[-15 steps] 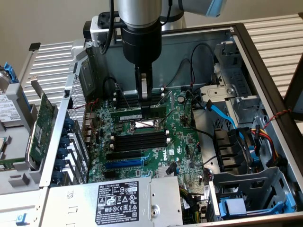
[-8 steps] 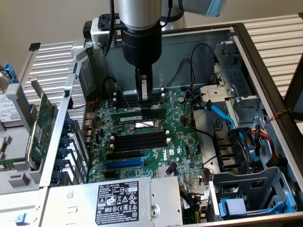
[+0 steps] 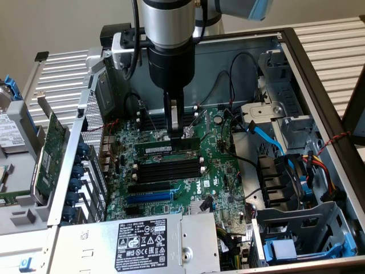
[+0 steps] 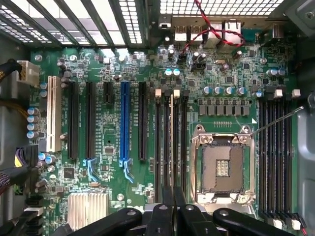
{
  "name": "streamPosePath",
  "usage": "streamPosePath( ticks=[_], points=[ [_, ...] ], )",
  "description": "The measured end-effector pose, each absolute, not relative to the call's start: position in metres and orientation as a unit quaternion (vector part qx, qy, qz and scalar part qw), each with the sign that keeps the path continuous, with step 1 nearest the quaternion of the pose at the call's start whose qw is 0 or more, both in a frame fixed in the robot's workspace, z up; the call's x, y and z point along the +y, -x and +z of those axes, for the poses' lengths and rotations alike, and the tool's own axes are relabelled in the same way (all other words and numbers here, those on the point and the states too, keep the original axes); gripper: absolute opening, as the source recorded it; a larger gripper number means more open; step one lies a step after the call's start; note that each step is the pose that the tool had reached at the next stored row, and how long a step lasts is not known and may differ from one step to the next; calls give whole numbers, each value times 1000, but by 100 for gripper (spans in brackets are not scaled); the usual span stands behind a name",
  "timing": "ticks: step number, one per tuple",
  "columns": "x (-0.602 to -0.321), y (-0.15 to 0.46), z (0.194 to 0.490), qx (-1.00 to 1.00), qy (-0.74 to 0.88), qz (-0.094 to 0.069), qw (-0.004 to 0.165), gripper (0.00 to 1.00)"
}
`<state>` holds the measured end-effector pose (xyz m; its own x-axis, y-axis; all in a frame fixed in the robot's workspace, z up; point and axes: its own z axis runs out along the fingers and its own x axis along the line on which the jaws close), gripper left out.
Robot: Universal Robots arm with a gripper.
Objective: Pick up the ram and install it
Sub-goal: 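Insert the ram into the slot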
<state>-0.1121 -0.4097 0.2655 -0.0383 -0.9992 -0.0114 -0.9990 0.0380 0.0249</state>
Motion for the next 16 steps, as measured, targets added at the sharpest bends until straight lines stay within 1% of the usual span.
streamPosePath(
  ticks=[6, 16],
  points=[
    [-411, 112, 263, -720, -693, -16, 8, 12],
    [-416, 112, 262, -721, -693, -14, 7, 12]
  ],
)
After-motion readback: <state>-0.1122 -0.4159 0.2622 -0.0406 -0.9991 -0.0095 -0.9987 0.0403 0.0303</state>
